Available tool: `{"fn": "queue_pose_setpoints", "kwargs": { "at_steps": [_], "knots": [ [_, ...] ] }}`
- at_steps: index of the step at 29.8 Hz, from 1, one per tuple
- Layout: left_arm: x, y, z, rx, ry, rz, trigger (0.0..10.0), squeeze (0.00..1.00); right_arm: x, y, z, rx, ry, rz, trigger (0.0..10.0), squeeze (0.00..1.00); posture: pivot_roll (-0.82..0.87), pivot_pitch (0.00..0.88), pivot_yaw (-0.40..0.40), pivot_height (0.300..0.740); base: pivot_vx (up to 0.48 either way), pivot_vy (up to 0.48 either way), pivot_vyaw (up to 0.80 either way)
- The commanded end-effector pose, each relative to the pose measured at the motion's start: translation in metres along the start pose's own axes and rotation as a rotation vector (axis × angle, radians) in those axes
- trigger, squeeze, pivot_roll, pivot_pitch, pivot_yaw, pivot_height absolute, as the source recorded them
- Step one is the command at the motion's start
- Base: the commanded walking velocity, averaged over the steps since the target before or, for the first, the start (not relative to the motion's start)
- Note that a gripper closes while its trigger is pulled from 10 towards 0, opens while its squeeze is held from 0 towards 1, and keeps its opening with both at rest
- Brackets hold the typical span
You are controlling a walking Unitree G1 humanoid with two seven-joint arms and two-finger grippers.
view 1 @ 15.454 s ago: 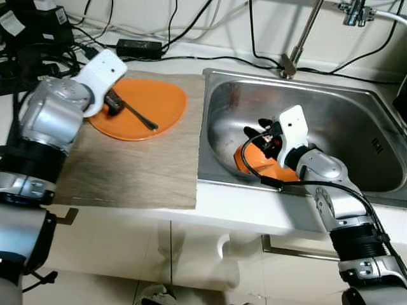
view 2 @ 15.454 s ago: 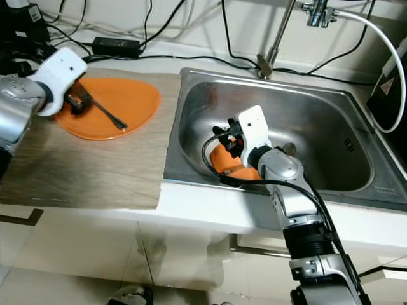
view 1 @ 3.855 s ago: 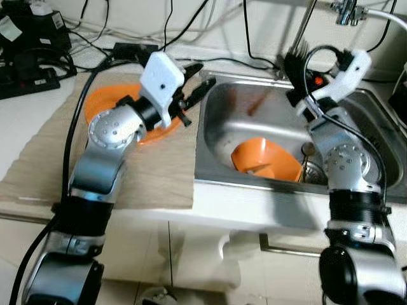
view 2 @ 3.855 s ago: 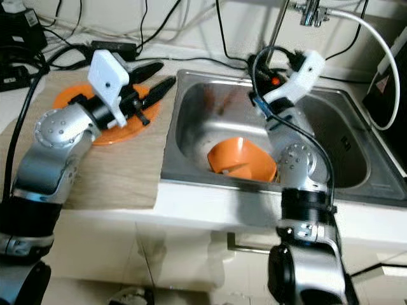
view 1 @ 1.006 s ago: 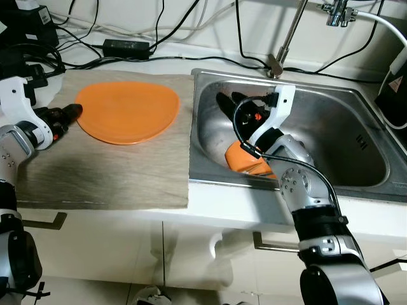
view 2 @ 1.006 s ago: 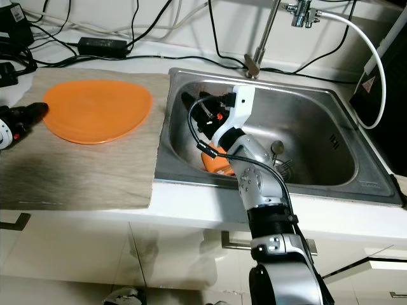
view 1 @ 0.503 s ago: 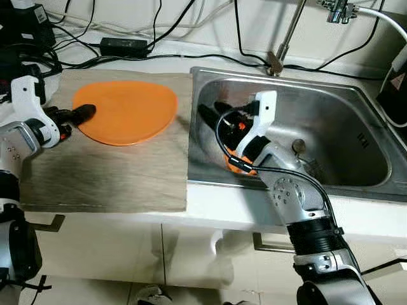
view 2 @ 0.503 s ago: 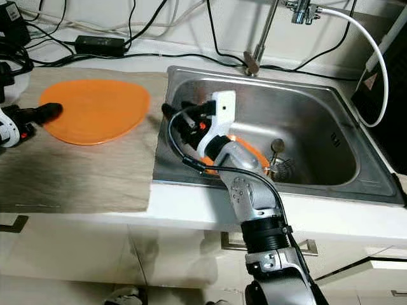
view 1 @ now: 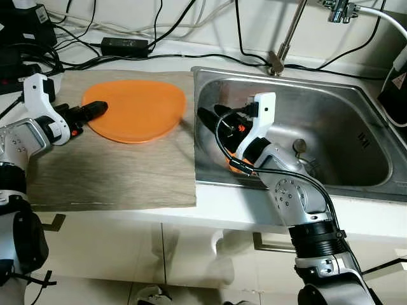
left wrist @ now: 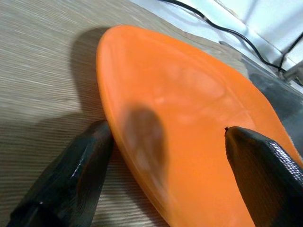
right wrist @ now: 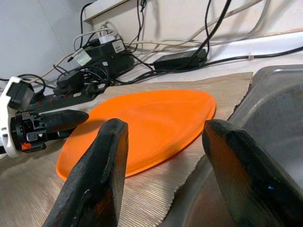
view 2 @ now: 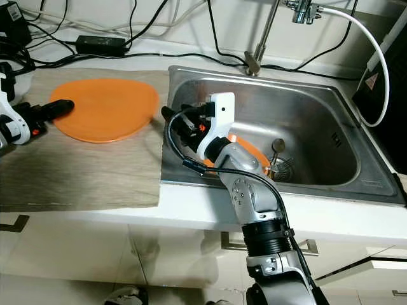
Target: Kitchen organization
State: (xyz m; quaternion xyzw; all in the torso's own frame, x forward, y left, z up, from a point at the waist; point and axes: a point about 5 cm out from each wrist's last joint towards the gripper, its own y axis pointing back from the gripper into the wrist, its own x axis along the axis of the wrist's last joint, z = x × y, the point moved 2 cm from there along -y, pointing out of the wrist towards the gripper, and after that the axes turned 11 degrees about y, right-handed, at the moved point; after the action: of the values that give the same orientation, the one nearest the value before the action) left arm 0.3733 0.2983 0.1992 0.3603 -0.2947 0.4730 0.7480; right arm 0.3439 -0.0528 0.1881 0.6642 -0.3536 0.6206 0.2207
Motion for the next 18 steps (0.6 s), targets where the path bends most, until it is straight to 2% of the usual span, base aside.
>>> {"fn": "queue_pose_setpoints", "kwargs": {
  "at_steps": [1, 18],
  "knots": [
    [-0.0018, -0.0047, 0.0089, -0.048, 0.013, -0.023, 0.0, 0.00, 0.0031, 0.0021, 0.0027, -0.014, 0.024, -0.005, 10.0, 0.00, 0.08, 0.052, -0.080, 0.740, 0.000, 0.000, 0.00],
    [-0.0066, -0.0026, 0.0047, -0.057, 0.075, -0.023, 0.0, 0.00, -0.0003, 0.0026, 0.0054, -0.022, 0.036, -0.024, 10.0, 0.00, 0.08, 0.037, -0.089, 0.740, 0.000, 0.000, 0.00]
  ]
}}
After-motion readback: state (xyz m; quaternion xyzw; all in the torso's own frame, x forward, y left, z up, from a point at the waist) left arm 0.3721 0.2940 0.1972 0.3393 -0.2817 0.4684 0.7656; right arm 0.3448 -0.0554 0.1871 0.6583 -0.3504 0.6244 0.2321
